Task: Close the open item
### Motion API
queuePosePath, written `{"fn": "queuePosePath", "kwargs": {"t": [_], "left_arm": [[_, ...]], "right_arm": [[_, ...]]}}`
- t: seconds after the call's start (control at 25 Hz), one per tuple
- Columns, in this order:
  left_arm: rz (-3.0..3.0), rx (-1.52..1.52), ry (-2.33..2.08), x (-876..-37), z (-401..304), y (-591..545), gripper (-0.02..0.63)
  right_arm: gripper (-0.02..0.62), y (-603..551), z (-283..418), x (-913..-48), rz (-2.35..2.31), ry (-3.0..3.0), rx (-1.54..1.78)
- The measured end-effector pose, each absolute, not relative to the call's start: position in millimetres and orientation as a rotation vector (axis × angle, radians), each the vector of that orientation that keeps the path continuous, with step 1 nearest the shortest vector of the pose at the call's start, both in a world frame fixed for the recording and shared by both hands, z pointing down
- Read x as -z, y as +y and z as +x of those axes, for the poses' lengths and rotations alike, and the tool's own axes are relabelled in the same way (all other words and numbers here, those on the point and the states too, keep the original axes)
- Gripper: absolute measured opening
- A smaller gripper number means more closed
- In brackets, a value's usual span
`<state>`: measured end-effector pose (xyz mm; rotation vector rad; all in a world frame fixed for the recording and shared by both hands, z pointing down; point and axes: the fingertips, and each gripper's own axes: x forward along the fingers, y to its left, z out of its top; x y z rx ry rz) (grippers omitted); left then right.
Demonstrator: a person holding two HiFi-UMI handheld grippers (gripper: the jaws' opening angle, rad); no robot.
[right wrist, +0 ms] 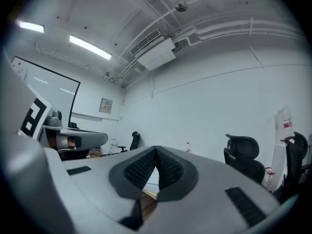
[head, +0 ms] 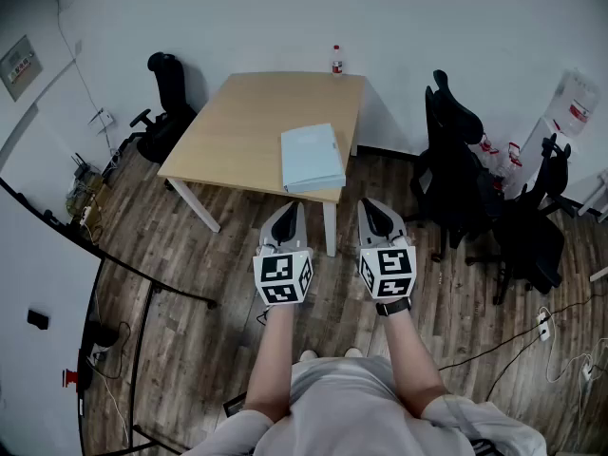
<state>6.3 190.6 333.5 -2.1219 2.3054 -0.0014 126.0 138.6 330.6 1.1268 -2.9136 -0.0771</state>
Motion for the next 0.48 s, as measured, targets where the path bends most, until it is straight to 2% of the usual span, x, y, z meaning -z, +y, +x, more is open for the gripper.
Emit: {"fn": "queuePosePath", "kwargs": {"t": [0.48], "left_arm": [[-2.092, 0.003, 2.333, -342.3, 43.5, 179.2, 0.008]], "right_arm": [[0.014, 124.7, 150.8, -346.9, 0.988, -2.967, 0.006]]}}
